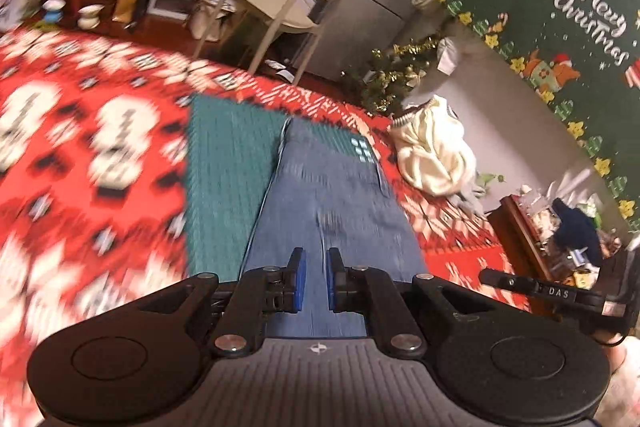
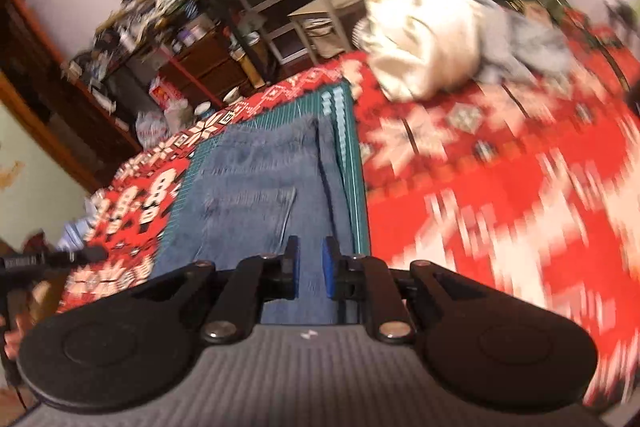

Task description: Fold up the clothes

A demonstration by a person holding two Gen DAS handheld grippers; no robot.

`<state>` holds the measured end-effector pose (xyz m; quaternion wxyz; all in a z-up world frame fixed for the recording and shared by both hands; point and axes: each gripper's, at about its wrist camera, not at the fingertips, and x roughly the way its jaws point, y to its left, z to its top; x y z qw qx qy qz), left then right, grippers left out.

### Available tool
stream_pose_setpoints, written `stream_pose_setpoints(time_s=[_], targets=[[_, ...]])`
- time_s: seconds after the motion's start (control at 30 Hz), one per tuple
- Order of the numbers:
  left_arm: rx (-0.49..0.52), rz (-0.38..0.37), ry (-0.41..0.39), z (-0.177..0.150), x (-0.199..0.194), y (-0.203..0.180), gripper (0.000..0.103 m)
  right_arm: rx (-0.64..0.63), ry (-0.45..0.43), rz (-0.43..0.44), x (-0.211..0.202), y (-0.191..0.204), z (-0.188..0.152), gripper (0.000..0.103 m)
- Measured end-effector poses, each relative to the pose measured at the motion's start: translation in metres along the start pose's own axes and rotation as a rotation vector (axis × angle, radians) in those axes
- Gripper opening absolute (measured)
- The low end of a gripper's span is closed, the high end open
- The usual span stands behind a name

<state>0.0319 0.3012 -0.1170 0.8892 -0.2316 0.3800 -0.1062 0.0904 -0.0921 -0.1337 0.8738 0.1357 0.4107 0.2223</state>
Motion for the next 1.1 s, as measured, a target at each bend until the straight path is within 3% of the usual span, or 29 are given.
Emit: stream_pose_setpoints(time_s=[0.17, 0.27, 0.3, 0.37, 0.4, 0.83, 1.1], targets=[[-0.029, 0.031, 0.081, 0.045, 0.063, 0.002, 0.009, 0.076, 0.077, 0.033, 0.073, -0.001, 0.054, 0.015], [0.007, 0.116, 0.113, 0.072, 0.082, -0.01, 0.01, 0.092, 0.145, 0.031, 0.1, 0.006, 0.075, 0.019], [0.023, 0.128, 0.118, 0.08, 0.086, -0.014, 0.014, 0.099, 0.163, 0.025, 0.106, 0.007, 0.081, 0.024], [0.057, 0.154, 0.137, 0.094, 0.094, -0.02, 0.034, 0.115, 0.198, 0.013, 0.116, 0.008, 0.093, 0.033], [0.074, 0.168, 0.152, 0.1, 0.098, -0.023, 0.035, 0.123, 0.212, 0.005, 0.12, 0.009, 0.096, 0.034], [-0.049, 0.153, 0.3, 0.138, 0.127, -0.007, 0.04, 0.045, 0.286, -0.067, 0.158, 0.023, 0.115, 0.034], [-0.061, 0.162, 0.39, 0.132, 0.156, 0.002, 0.041, 0.031, 0.362, -0.083, 0.185, 0.02, 0.122, 0.034]])
